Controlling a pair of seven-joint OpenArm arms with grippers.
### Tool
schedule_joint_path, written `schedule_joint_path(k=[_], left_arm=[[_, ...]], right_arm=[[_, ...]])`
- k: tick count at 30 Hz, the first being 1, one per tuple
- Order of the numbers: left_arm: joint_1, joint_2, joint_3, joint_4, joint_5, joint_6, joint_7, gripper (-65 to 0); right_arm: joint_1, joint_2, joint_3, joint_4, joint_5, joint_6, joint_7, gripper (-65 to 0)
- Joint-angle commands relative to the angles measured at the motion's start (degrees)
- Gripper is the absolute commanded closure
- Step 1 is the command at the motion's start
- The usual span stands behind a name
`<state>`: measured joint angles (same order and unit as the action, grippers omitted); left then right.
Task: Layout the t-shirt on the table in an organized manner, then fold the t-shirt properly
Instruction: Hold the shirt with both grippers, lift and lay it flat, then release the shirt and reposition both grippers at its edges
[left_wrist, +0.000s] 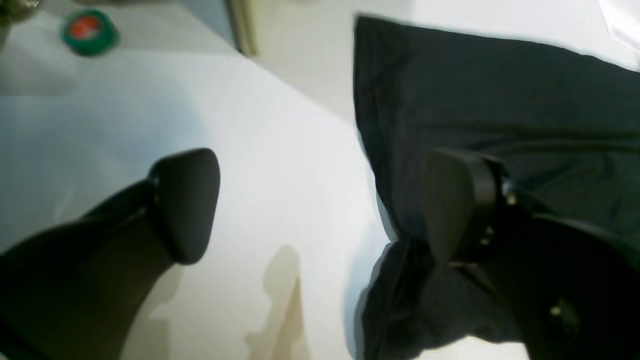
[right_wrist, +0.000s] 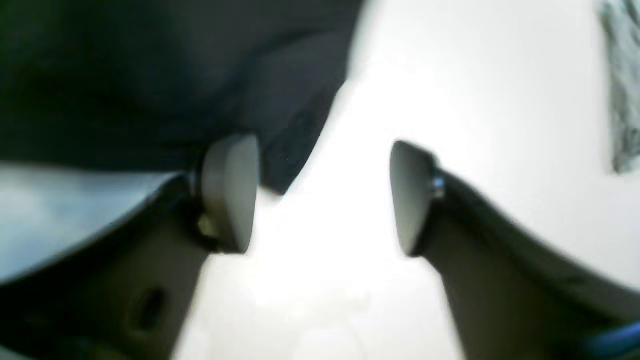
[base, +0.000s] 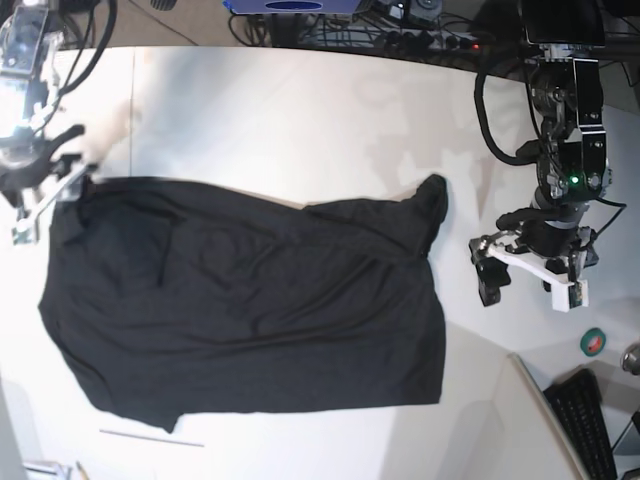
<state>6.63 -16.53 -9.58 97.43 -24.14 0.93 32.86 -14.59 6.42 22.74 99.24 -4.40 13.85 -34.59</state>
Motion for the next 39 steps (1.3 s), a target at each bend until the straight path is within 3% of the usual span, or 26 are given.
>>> schedule_joint_path(k=[1,5,6,10,13,18,24,28,33,37,39], left_arm=[[-1.1,0.7,2.2,0.8,-0.3,-0.6,1.3,-47.9],[-1.5,3.8,9.7,0.9,0.0,-0.6,3.9,-5.3],[-1.3,4.2,10.9,0.7,0.1,-0.6,4.0,0.0],[-0.9,3.8,14.6,-4.2,0.2,-0.6,4.1,0.0],[-2.1,3.7,15.1,-10.9,0.2,-0.6,3.9,0.0],[-4.0,0.6,14.7,-19.8,0.3,-0.6,3.7,0.0],[-5.8,-5.3,14.3,-19.8,0.2,-0.6,3.7,0.0],[-5.9,-7.7,14.2,-12.5,-0.3,-0.6,4.1,0.0],[-5.7,-7.2,14.2,-6.0,-0.3,-0.6,4.2,0.0],[-8.6,-2.6,14.2,-10.7,0.1,-0.6,4.0,0.0],[-9.1,-2.1,14.2,-12.8,-0.2,-0.6,3.8,0.0]], right_arm=[[2.1,0.2,0.3,1.1,0.6,0.3,1.7,-29.1],[3.4,0.1,-2.7,1.5,0.6,0.4,1.7,-6.2],[3.4,0.0,-3.6,1.3,0.6,0.4,1.8,0.0],[5.1,-0.2,-6.3,-4.1,0.8,0.4,2.1,0.0],[8.7,-0.2,-6.8,-15.2,0.8,0.4,2.3,0.0],[10.5,1.8,-6.7,-26.4,0.6,0.3,7.6,0.0],[6.4,3.1,-6.8,-21.7,0.4,0.3,6.9,0.0],[2.7,3.9,-6.8,-10.1,0.4,0.3,0.2,0.0],[2.2,3.8,-4.2,-0.9,0.6,0.3,-0.7,0.0],[12.0,4.4,-3.5,-10.4,0.5,0.4,-1.4,0.0],[18.0,5.9,-3.7,-19.5,0.5,0.4,-1.3,-17.4]])
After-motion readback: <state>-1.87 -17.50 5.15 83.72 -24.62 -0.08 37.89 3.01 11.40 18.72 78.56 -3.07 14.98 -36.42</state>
